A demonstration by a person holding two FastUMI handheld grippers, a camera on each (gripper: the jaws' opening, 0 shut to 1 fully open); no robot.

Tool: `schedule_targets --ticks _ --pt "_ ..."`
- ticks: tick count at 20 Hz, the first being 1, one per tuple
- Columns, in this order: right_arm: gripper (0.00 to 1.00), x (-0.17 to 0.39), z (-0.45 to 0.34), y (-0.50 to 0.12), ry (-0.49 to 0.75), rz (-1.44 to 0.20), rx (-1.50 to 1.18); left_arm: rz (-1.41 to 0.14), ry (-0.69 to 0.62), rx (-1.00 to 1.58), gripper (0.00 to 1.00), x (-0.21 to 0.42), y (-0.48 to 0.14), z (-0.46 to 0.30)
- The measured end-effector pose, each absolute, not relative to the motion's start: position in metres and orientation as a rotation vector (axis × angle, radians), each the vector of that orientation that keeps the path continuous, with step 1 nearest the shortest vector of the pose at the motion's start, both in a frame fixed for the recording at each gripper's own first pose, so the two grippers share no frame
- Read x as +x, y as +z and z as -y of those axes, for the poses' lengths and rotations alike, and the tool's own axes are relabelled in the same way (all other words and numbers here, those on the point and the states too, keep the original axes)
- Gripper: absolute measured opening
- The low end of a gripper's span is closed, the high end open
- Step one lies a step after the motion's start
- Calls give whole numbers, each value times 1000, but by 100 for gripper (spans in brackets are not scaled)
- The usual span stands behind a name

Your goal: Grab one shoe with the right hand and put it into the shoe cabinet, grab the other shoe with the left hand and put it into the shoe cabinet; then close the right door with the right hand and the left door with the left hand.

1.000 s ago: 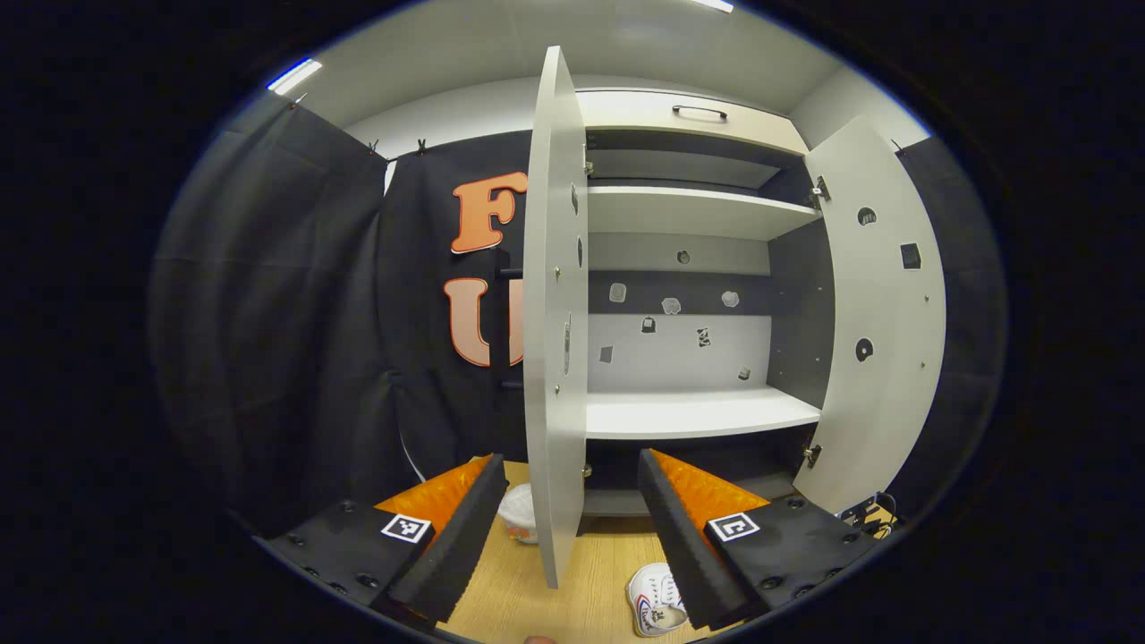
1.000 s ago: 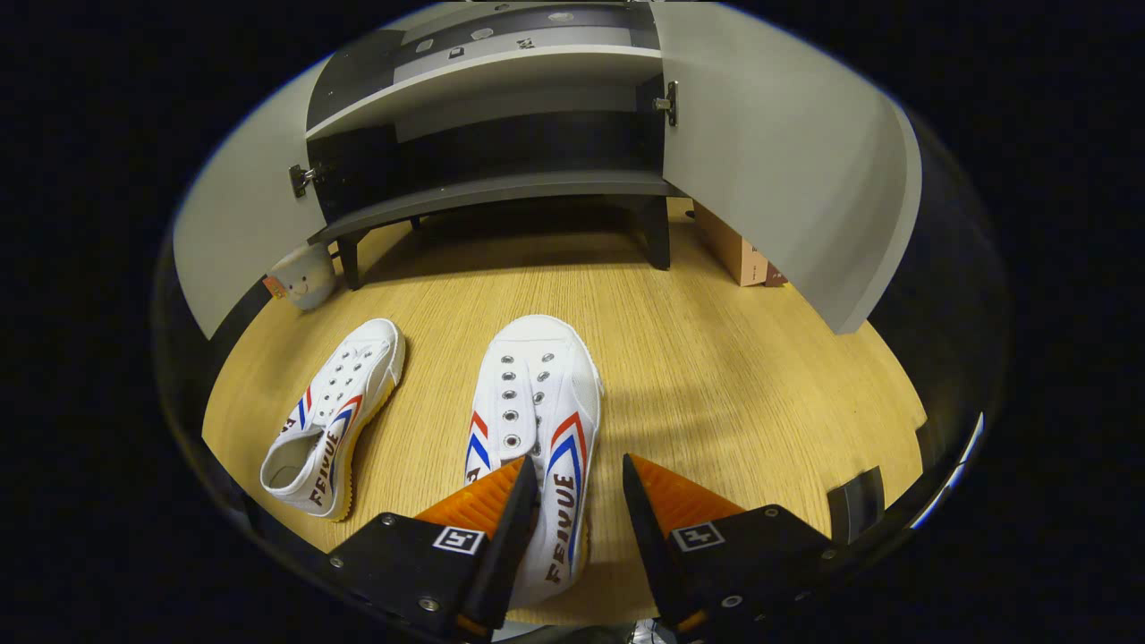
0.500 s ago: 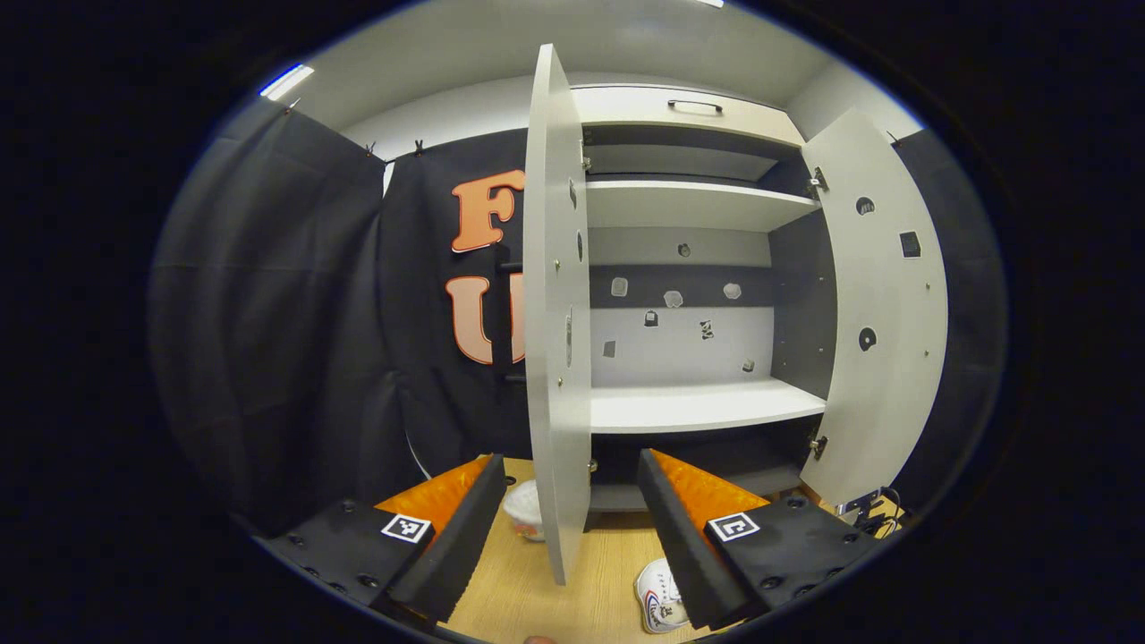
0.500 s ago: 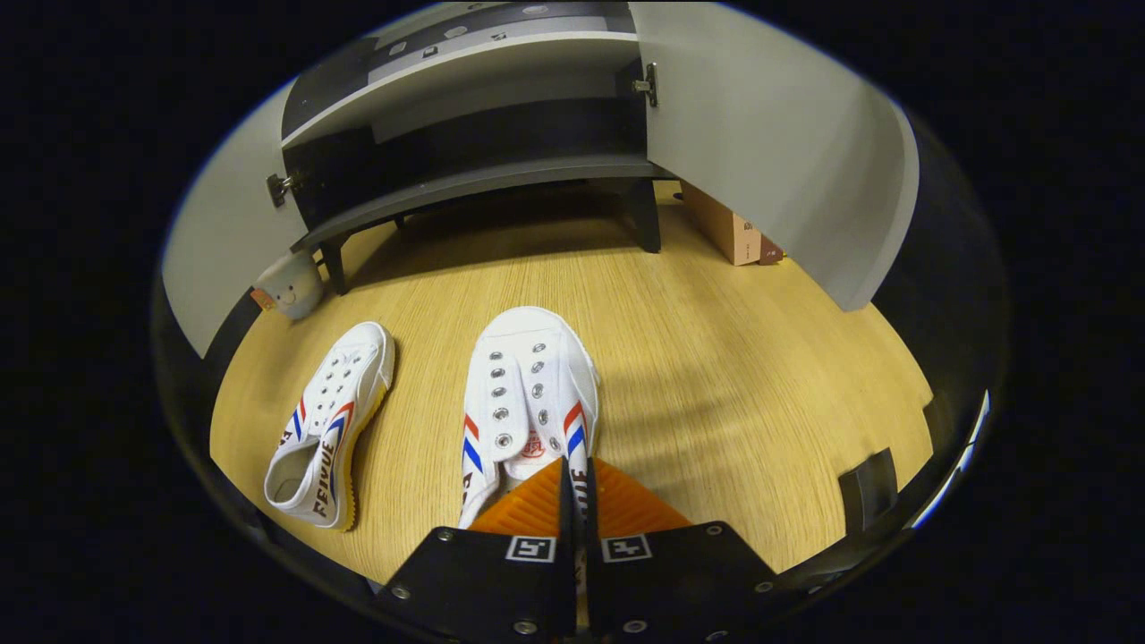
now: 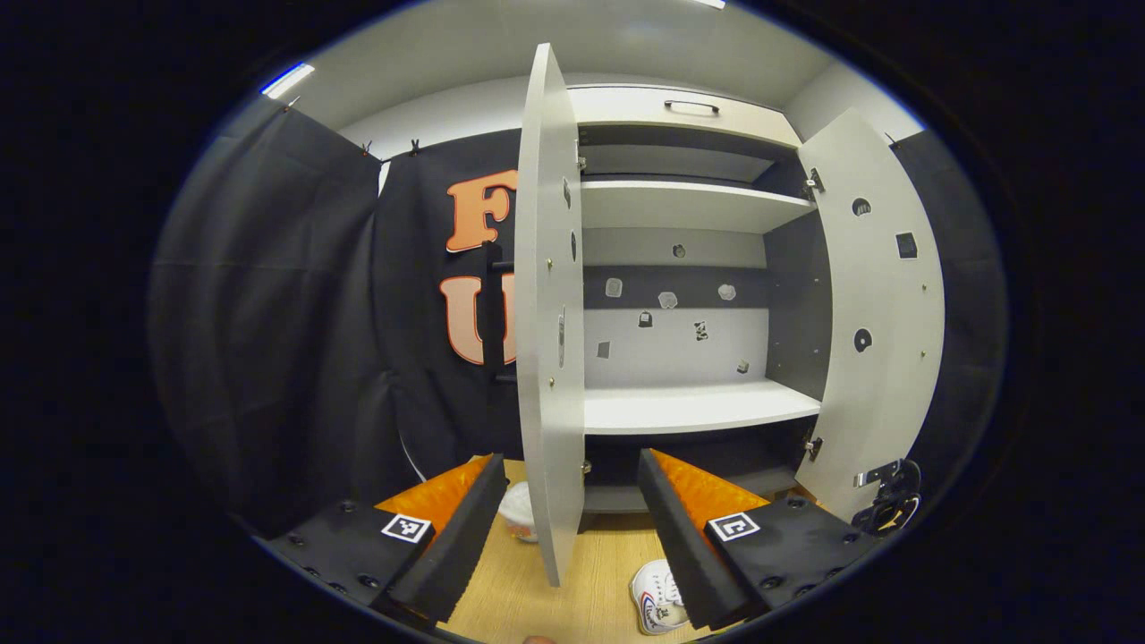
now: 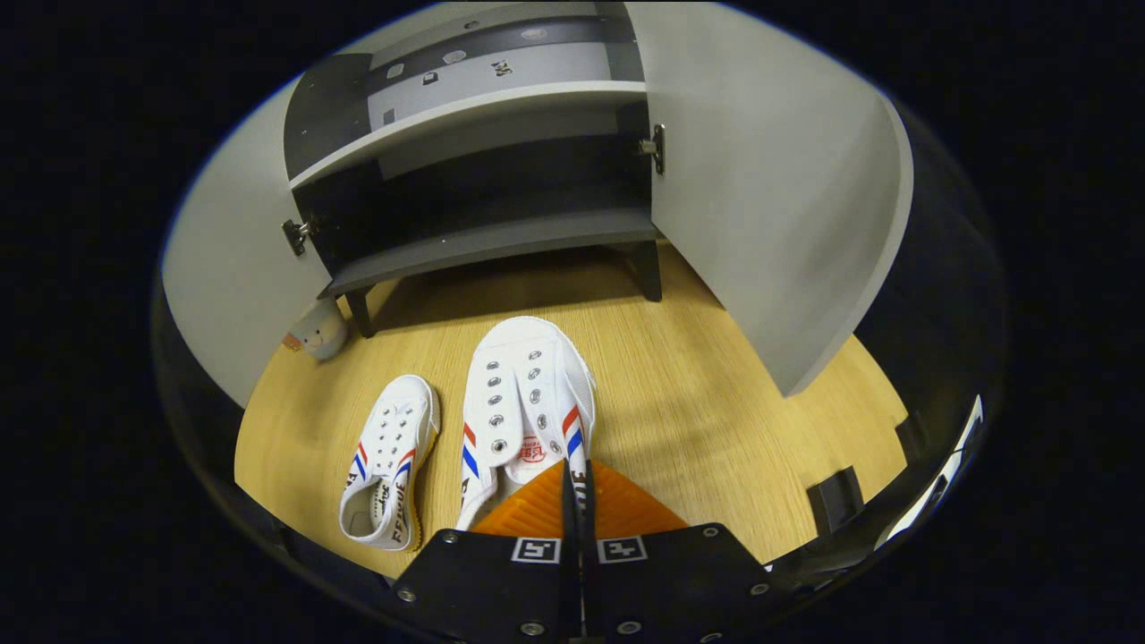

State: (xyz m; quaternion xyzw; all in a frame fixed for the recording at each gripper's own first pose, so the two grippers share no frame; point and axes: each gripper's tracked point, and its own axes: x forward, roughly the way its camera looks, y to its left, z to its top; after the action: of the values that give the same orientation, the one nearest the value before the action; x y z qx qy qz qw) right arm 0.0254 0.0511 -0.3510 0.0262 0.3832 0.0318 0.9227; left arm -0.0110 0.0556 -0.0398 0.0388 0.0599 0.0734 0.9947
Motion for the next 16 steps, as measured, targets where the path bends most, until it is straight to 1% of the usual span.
schedule_targets --ticks 2,3,4,5,7,8,9,10,11,12,13,14,15,16 --pt "0 26 -55 -321 72 -773 59 -116 140 77 97 -12 -39 -54" --pt "1 27 -57 -306 75 -764 60 -113 138 77 94 -11 -39 -55" --pt "0 29 -59 -291 78 -755 64 -111 137 76 97 -11 -39 -55" --pt "0 32 -62 -277 81 -743 65 -110 136 74 94 -11 -39 -56" --pt "0 37 -70 -254 96 -716 64 -105 135 70 94 -13 -37 -57" --pt "0 41 -75 -243 105 -702 67 -102 132 68 97 -12 -37 -58" --pt "0 47 -80 -231 112 -688 71 -98 132 67 97 -12 -36 -59" --pt "0 51 -83 -218 120 -673 76 -96 133 68 94 -12 -35 -61" --pt "0 54 -85 -205 129 -657 83 -93 135 68 94 -12 -34 -63" --pt "0 61 -88 -191 137 -638 88 -90 137 67 97 -11 -34 -65" --pt "0 70 -93 -176 141 -617 91 -89 138 66 97 -11 -34 -66" --pt "0 77 -97 -165 145 -599 91 -89 138 64 94 -10 -35 -67" --pt "0 88 -102 -152 147 -581 93 -89 138 62 94 -10 -35 -67" --pt "0 101 -105 -140 145 -567 98 -90 138 61 97 -9 -36 -68"
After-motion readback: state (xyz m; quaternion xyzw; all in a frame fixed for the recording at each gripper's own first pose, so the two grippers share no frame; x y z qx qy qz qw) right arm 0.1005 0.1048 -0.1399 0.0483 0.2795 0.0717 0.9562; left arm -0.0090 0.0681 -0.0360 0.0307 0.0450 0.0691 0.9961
